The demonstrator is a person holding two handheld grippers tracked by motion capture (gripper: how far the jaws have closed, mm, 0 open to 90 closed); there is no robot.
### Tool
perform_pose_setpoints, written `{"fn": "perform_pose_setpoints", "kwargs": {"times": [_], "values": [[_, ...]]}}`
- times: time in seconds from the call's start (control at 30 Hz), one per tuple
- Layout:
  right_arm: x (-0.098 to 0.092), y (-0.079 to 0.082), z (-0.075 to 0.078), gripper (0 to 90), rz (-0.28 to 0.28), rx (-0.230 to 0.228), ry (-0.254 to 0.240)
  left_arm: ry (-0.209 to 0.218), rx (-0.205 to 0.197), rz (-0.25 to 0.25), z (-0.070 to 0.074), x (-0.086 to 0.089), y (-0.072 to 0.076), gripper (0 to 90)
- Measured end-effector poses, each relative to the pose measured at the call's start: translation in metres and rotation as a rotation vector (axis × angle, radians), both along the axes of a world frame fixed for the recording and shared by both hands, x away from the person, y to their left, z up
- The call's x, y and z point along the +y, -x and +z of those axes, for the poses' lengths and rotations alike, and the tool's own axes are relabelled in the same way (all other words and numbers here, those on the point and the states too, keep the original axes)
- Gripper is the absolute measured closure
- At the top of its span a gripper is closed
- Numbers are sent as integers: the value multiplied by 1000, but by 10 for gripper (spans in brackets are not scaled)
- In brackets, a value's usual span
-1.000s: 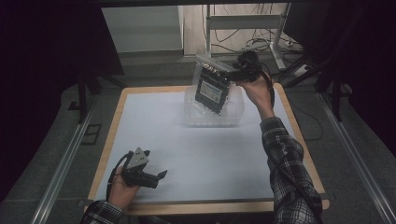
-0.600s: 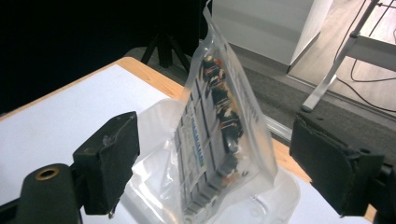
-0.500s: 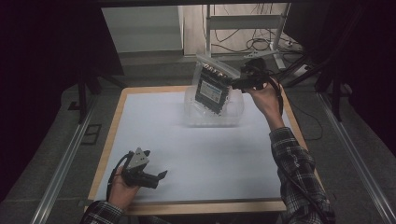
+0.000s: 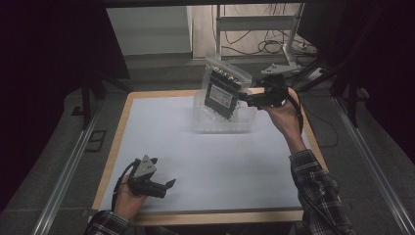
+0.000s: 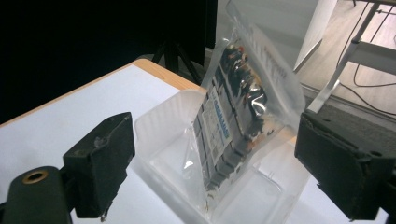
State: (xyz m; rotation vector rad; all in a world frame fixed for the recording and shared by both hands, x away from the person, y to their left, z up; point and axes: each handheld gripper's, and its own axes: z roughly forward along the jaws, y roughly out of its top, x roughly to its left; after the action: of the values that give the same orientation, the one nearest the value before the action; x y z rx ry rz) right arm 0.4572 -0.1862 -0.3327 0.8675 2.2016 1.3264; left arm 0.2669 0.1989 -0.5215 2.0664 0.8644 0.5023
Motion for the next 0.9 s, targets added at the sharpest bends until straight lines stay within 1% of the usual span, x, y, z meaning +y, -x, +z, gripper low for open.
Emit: {"fn": "perform_pose_setpoints", "kwargs": {"times": [0.13,0.23,0.43,0.53,0.57,0.8,0.9], "values": [[0,11,-4,98,6,-7,1,0,1,1,0,0,0,6],[0,18,-8,85,5,-11,14,-4,2,1,-1,-1,0,6],[1,30,-16,65,25,-14,25,-7,1,0,-1,-1,0,6],[1,36,-21,50,30,-23,38,-9,1,0,-1,-1,0,6],[1,39,-23,49,30,-26,38,-9,2,-1,-1,-1,0,6],[-5,47,-38,26,36,1,4,-15,3,-2,-1,-2,0,6],[-8,50,-47,19,43,14,-1,-18,4,-2,-1,-2,0,6]]}}
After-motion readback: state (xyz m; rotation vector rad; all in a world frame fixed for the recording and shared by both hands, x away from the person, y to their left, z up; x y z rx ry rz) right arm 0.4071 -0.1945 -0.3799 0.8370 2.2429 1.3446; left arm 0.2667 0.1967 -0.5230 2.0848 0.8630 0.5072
